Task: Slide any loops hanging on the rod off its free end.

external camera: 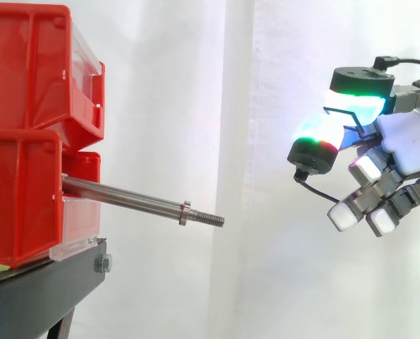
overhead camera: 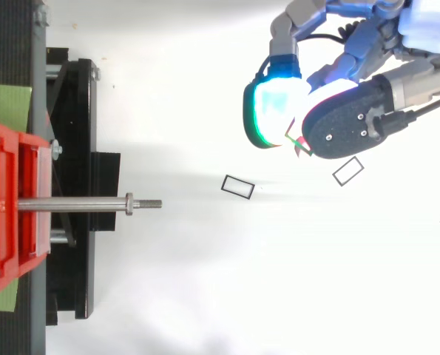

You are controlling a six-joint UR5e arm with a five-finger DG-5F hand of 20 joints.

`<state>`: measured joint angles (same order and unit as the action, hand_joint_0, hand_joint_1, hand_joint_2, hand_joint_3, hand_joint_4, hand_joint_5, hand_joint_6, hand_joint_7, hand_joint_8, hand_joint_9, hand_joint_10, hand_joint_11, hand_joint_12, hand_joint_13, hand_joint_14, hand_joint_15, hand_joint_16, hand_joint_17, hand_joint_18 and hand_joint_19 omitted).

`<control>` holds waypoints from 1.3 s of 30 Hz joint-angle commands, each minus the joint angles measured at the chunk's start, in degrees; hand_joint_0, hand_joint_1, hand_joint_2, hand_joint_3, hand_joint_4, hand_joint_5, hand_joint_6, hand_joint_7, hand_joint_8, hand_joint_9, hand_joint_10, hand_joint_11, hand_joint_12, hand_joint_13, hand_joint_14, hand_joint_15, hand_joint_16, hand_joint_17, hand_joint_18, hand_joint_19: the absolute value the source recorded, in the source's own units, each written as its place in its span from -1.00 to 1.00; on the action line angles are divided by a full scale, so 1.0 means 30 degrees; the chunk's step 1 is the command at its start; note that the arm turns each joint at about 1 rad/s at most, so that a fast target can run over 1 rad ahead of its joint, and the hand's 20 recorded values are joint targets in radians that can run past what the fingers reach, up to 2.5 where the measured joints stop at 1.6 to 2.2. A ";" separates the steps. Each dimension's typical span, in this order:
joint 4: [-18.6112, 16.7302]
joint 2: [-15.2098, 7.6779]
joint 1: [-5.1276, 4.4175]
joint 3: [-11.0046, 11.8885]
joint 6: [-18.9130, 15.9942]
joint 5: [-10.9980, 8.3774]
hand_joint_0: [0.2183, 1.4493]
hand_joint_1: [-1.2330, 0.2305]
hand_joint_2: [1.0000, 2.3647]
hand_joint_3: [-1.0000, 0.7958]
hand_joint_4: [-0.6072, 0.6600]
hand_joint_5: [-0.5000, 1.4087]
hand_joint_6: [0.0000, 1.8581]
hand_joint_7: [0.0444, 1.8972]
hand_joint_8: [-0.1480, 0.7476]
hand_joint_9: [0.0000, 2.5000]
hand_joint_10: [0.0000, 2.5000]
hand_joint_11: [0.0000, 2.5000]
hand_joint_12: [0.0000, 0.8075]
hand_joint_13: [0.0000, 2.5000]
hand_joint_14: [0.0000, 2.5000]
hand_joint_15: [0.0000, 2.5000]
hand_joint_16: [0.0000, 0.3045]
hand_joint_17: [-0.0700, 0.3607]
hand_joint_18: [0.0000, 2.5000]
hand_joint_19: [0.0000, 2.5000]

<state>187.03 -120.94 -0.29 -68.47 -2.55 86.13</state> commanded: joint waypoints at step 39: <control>0.0000 0.0000 0.0009 -0.0001 -0.0001 0.0000 -0.56 -0.38 -0.36 0.01 -0.35 -0.55 -0.07 0.10 -0.04 -0.08 -0.99 -0.80 0.02 -0.38 -1.00 -0.87 -0.59 -0.03 -0.34 -0.74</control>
<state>187.03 -120.94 -0.29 -68.47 -2.55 86.13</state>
